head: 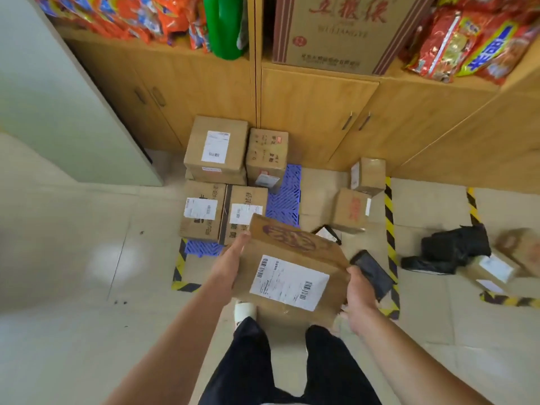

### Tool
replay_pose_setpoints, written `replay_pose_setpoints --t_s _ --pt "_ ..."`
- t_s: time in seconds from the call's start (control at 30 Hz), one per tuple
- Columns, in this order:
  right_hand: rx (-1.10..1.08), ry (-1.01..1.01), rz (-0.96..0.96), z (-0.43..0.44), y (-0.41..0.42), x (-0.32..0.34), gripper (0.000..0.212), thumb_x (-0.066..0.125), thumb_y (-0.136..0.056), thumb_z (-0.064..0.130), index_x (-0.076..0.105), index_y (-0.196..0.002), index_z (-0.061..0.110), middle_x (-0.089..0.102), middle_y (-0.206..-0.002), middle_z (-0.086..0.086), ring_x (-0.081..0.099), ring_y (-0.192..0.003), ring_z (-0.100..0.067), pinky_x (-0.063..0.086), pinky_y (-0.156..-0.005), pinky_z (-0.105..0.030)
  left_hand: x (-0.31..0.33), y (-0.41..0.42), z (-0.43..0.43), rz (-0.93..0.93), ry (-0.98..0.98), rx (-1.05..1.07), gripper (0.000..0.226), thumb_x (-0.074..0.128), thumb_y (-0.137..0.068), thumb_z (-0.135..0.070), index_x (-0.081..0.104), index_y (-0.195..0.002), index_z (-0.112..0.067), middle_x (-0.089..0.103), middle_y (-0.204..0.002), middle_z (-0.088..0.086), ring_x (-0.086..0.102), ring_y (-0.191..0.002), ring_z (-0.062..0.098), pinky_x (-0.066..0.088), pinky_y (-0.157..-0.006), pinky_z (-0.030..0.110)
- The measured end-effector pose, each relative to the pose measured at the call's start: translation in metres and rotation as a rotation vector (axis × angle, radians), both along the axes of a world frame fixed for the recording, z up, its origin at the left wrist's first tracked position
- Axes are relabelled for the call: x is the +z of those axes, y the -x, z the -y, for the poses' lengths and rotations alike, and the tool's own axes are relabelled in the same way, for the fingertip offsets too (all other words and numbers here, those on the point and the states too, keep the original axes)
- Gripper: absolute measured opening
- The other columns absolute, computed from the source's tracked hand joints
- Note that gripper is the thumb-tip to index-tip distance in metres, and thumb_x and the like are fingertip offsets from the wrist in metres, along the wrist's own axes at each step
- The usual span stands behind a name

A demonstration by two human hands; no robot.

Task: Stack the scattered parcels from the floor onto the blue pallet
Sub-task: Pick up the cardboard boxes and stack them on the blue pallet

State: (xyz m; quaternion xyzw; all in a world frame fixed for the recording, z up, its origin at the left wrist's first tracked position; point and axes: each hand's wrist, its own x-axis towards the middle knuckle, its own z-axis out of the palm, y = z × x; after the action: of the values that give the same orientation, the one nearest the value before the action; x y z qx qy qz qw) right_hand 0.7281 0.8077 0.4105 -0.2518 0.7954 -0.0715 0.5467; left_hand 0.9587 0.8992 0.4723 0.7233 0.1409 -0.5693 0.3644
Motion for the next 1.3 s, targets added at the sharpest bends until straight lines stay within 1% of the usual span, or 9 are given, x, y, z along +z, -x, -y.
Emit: replay_pose_setpoints --t_s 0.1,0.3,0.4,0.53,0.63,0.77,1.0,1.2,1.3 --pt "-0.052 -0.023 0.005 -0.004 -0.004 -0.03 0.034 0.043 -0.097 0.039 0.056 -0.118 0.015 0.062 -0.111 -0.01 0.06 -0.103 -0.037 0.052 -0.095 -0.053 -0.01 -0.019 0.017 -0.051 0.01 -0.172 0.031 0.056 -0.095 -0.051 0.053 -0.08 -0.023 0.05 -0.078 -0.002 0.045 -0.068 0.011 0.045 -0.08 0.036" --pt "-0.126 -0.086 0.026 0.008 0.007 -0.122 0.021 0.036 -0.102 0.018 0.054 -0.114 0.013 0.061 -0.113 -0.015 0.06 -0.102 -0.029 0.05 -0.072 -0.037 -0.122 -0.041 0.029 -0.195 0.008 -0.309 0.027 0.068 -0.085 -0.049 0.057 -0.106 -0.037 0.055 -0.105 -0.003 0.052 -0.1 0.026 0.046 -0.102 0.049" --pt "-0.169 -0.104 0.059 0.025 0.009 -0.193 0.019 0.04 -0.1 0.02 0.056 -0.111 0.016 0.061 -0.117 -0.014 0.059 -0.105 -0.029 0.047 -0.063 -0.034 -0.198 -0.041 0.047 -0.22 0.04 -0.362 0.073 0.077 -0.071 -0.055 0.045 -0.136 -0.042 0.052 -0.133 0.0 0.048 -0.121 0.031 0.046 -0.101 0.053" --pt "-0.153 -0.05 0.12 0.051 0.007 -0.295 0.026 0.04 -0.101 0.024 0.058 -0.117 0.012 0.065 -0.124 -0.013 0.064 -0.102 -0.027 0.054 -0.075 -0.039 -0.289 -0.034 0.084 -0.154 0.108 -0.415 0.06 0.069 -0.083 -0.048 0.045 -0.137 -0.039 0.058 -0.122 -0.002 0.056 -0.103 0.018 0.049 -0.08 0.034" --pt "-0.118 -0.009 0.159 0.077 -0.008 -0.351 0.022 0.038 -0.105 0.031 0.055 -0.117 0.023 0.061 -0.128 -0.003 0.06 -0.106 -0.024 0.049 -0.093 -0.044 -0.352 -0.033 0.119 0.006 0.21 -0.425 0.083 0.08 -0.065 -0.054 0.038 -0.137 -0.051 0.048 -0.134 -0.003 0.056 -0.108 0.014 0.051 -0.089 0.036" --pt "-0.005 0.132 0.225 0.116 -0.046 -0.385 0.027 0.056 -0.098 0.041 0.06 -0.122 0.03 0.062 -0.113 0.013 0.059 -0.1 -0.008 0.045 -0.074 -0.031 -0.405 -0.024 0.163 0.368 0.277 -0.6 0.107 0.079 -0.046 -0.068 0.024 -0.138 -0.06 0.02 -0.137 -0.015 0.035 -0.131 0.028 0.039 -0.107 0.047" --pt "0.145 0.261 0.64 0.154 -0.098 -0.429 0.035 0.046 -0.094 0.062 0.061 -0.12 0.045 0.066 -0.121 0.013 0.061 -0.112 -0.009 0.046 -0.096 -0.054 -0.477 -0.009 0.208 0.938 0.225 -0.914 0.117 0.067 -0.045 -0.084 0.008 -0.143 -0.057 0.002 -0.159 -0.004 0.01 -0.144 0.043 0.018 -0.11 0.067" --pt "0.129 0.43 0.666 0.165 -0.113 -0.499 0.045 0.058 -0.098 0.028 0.045 -0.139 0.042 0.072 -0.106 0.022 0.069 -0.089 0.005 0.051 -0.084 -0.037 -0.531 -0.016 0.219 0.752 0.292 -1.084 0.102 0.069 -0.055 -0.074 0.027 -0.145 -0.05 0.005 -0.159 -0.007 0.006 -0.147 0.039 0.014 -0.118 0.057" --pt "0.076 0.385 0.652 0.165 -0.113 -0.517 0.042 0.06 -0.098 0.027 0.048 -0.137 0.035 0.069 -0.112 0.013 0.068 -0.101 -0.011 0.052 -0.084 -0.037 -0.53 -0.029 0.211 0.642 0.436 -0.932 0.081 0.073 -0.074 -0.054 0.036 -0.146 -0.043 0.011 -0.162 -0.005 0.019 -0.147 0.024 0.019 -0.121 0.043"
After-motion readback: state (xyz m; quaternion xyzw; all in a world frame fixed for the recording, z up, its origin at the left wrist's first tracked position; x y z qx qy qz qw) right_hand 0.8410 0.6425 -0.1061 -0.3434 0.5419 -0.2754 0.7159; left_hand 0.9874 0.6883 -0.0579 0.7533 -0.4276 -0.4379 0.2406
